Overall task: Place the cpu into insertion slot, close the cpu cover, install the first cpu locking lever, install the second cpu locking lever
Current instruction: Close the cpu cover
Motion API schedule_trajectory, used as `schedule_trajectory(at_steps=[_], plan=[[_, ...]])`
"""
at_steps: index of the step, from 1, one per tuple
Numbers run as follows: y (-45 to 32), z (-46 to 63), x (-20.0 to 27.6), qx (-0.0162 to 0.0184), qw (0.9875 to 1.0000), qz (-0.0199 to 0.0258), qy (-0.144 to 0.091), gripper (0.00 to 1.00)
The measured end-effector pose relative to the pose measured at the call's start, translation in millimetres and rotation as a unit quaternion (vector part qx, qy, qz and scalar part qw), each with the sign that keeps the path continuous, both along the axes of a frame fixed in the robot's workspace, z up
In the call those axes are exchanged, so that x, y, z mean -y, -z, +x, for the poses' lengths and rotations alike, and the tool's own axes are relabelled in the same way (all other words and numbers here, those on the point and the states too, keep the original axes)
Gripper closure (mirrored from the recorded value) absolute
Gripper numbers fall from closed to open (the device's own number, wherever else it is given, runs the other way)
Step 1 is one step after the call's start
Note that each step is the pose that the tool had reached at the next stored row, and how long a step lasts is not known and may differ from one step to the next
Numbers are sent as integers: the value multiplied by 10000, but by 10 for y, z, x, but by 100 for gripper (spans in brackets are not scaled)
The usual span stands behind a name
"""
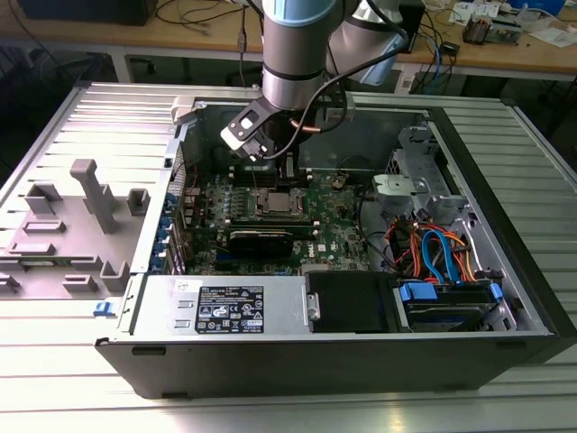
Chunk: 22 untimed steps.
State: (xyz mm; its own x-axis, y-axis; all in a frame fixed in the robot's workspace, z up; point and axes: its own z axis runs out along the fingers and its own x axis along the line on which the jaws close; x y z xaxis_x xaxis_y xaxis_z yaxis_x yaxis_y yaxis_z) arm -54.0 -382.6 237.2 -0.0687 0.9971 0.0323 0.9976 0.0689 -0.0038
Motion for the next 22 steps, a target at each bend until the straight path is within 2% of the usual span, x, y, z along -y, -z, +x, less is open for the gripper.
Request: schedule_trajectory(at_steps=[11,22], plan=[[18,-42,0,0,10000,0,-33,89],[90,-148,6,1,9998,4,-190,89]])
